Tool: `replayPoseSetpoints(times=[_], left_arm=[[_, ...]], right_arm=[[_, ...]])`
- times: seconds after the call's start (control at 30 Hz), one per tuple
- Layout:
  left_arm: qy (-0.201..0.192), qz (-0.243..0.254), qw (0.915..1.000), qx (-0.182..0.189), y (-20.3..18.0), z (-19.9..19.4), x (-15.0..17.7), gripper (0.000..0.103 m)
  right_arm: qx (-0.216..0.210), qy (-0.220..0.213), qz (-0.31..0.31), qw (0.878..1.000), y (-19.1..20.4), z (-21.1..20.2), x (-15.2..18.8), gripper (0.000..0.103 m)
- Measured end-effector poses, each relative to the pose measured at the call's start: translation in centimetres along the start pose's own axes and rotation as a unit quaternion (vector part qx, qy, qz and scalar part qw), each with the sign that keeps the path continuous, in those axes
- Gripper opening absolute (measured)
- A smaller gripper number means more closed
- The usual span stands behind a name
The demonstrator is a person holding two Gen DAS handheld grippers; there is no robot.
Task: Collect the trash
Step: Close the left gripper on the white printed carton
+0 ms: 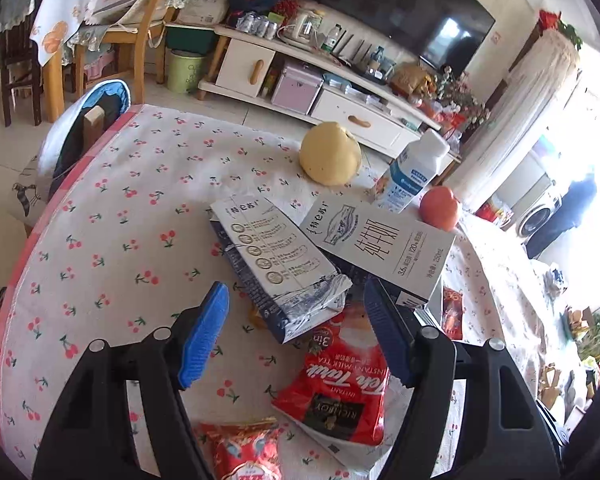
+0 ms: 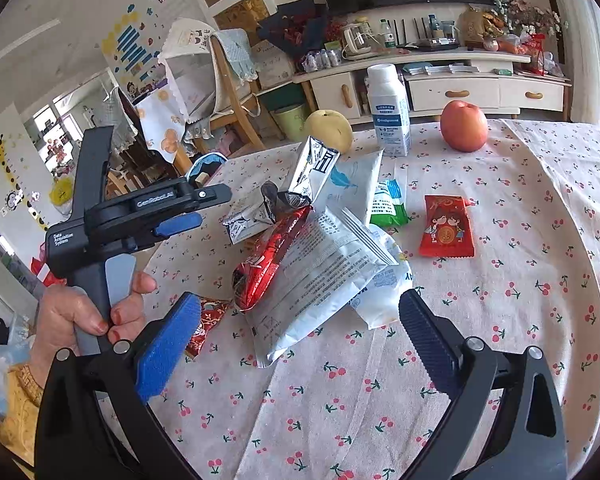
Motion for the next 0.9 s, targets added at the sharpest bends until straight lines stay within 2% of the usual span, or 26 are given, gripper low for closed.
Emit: replayPoseSetpoints(times=[0.17,0.33,0.43,0.53,0.7,0.9], left_arm=[[-0.009,-0.002,0.9999,-0.01,-1.2,1.4,-0.5,0.073],[-0.005,0.018,0.998,-0.06,-1.9,3.7,-0.1,0.073],[-0.005,0.019,0.9965,-0.082,-1.1,4.3,-0.1,0.073],[-0.006,0.002,0.9963,-0.085,0.0,4.6,-0.5,0.073],[-0.007,-0.022,0.9971,-0.072,1.2,4.6,-0.9,0.064],[-0.017,-0.014,0.9973,-0.069,1.3,3.8,-0.8,0.063]], right_arm=[[-0.001,0.003,-0.013,1.0,0.5,0.2,0.1,0.098],[-0.004,0.009,-0.011,1.0,0.4,0.6,0.2,0.098],[-0.007,0.013,-0.01,1.0,0.3,1.0,0.3,0.098],[-0.01,0.015,-0.012,1.0,0.6,1.2,0.3,0.098],[-0.005,0.026,-0.023,0.999,1.1,1.8,0.4,0.098],[-0.011,0.04,-0.024,0.999,1.2,2.9,0.5,0.098]])
Point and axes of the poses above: each gripper's, at about its wrist camera, not at the fingertips, and z roughly the way its jaws point, y to its left, x to its underside, the point moved 4 cm from there along z, roughly the way its jaws point, and after that the axes turned 14 degrees about -z, right-handed, at the moved point
